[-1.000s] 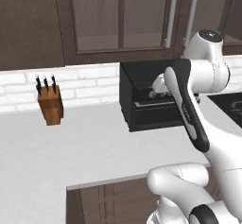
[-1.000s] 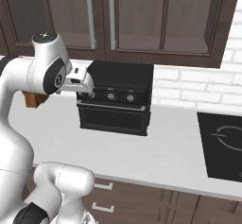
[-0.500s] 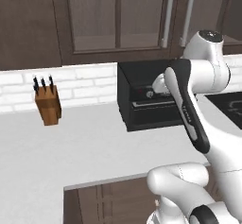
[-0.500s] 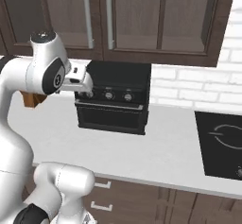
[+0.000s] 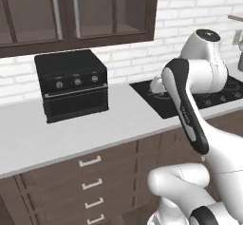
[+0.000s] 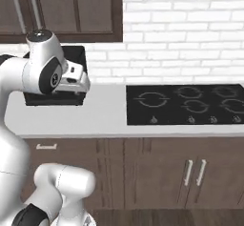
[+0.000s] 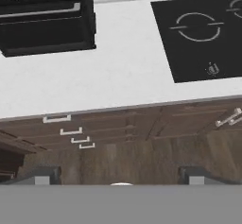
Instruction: Navigate to the electric kettle.
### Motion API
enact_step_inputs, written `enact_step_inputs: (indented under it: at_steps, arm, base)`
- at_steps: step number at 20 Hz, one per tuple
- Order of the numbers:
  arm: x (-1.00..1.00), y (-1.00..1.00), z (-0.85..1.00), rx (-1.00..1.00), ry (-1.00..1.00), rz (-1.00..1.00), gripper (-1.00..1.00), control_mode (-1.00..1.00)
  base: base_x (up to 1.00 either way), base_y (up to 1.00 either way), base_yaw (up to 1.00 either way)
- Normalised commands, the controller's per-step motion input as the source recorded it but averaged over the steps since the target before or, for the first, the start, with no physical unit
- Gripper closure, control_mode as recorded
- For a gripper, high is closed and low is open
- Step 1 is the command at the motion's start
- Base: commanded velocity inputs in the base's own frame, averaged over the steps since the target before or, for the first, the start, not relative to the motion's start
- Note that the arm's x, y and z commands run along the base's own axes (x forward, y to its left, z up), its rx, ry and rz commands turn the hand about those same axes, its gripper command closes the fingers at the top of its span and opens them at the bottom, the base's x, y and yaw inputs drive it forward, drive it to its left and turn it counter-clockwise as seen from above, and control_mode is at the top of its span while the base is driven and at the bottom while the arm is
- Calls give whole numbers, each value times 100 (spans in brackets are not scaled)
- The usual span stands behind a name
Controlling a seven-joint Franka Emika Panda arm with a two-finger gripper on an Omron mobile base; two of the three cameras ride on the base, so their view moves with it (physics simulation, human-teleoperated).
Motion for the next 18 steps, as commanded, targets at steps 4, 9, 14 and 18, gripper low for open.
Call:
enact_step_inputs:
  at_steps: [4, 9, 14, 18]
  arm:
    - [0, 0, 0, 0, 0, 0, -100, 100]
    - [0, 0, 0, 0, 0, 0, -100, 100]
    - [0, 0, 0, 0, 0, 0, -100, 100]
    - [0, 0, 0, 0, 0, 0, -100, 100]
  base:
    - [-11, -95, -53]
    - [0, -75, -72]
    - [6, -10, -73]
    - [13, 0, -69]
